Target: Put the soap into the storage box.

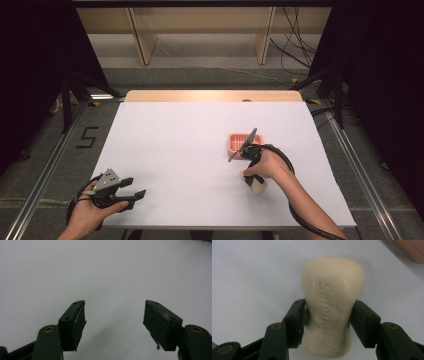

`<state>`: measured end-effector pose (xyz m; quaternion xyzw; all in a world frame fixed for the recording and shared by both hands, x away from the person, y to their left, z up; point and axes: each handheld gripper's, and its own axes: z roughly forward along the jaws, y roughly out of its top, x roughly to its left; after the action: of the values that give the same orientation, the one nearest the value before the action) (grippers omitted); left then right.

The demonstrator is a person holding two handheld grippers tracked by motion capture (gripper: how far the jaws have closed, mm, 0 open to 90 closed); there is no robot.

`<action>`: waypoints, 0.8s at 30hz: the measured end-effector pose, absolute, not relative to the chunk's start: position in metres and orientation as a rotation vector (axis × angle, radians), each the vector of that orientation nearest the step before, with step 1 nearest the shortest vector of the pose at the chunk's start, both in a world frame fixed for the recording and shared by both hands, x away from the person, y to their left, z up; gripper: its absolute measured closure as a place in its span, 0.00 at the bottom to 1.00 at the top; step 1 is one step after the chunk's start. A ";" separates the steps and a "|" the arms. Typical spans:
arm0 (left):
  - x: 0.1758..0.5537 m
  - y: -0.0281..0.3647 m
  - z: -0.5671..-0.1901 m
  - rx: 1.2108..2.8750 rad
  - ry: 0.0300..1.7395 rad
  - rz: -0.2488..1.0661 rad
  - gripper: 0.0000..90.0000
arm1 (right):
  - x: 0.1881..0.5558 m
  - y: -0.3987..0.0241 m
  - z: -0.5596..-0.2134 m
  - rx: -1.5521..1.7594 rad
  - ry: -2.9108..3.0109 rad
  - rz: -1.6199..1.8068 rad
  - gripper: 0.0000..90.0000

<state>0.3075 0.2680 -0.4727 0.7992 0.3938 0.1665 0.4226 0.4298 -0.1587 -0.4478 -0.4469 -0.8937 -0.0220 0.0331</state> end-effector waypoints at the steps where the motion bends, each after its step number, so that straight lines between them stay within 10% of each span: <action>1: 0.307 0.268 -0.473 2.002 0.985 0.414 0.37 | 0.430 -0.159 -0.448 -1.371 -2.750 -0.065 0.54; 24: 0.308 0.268 -0.473 2.011 0.987 0.405 0.37 | 0.429 -0.161 -0.448 -1.361 -2.756 -0.080 0.56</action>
<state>0.3076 0.2684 -0.4726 0.8020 0.3936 0.1615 0.4194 0.4295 -0.1615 -0.4485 -0.4425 -0.8958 -0.0259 0.0333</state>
